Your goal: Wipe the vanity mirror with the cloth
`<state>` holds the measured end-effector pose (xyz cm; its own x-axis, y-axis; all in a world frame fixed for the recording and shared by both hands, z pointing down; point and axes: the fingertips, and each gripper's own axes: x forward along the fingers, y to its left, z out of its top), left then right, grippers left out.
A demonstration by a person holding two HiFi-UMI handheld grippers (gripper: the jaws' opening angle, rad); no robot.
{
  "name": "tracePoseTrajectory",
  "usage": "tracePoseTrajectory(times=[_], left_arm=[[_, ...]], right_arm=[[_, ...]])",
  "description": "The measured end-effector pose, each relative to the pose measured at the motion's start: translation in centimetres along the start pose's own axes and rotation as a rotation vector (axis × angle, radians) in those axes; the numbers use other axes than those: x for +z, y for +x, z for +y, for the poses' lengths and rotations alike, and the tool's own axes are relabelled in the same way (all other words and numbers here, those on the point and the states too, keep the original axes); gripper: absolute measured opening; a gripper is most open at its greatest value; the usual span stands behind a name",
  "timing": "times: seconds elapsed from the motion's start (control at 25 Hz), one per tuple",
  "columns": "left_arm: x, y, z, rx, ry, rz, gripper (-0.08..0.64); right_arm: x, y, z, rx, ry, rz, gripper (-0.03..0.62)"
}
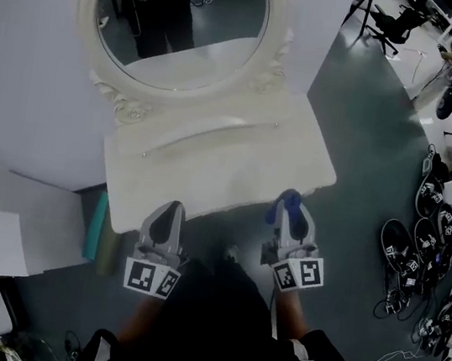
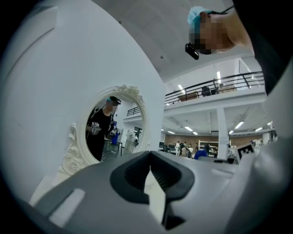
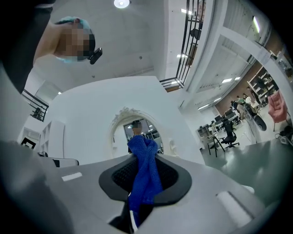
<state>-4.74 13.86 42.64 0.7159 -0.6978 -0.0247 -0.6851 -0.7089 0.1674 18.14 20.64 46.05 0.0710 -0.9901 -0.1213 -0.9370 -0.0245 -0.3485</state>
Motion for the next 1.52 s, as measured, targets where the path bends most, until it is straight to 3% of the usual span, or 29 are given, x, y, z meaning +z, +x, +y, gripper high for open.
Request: tracePoseTrajectory(times=[0.4, 1.0, 1.52], left_arm=[[1.6, 5.5, 6.3, 0.073, -0.013, -0.010, 0.011], [5.5, 13.5, 14.4, -0.014, -0.008, -0.064, 0.011], [6.5, 20.3, 15.5, 0.036, 0.004, -0.056, 0.011]], right_arm=[[-1.4, 8.5, -0.8, 0.000, 0.065, 0.001, 0.066], [0.2, 22.8, 0.5, -0.058, 0.083, -0.110, 0.066], [3.8, 36.5, -4.1, -0.045, 0.166, -0.235, 0.066]])
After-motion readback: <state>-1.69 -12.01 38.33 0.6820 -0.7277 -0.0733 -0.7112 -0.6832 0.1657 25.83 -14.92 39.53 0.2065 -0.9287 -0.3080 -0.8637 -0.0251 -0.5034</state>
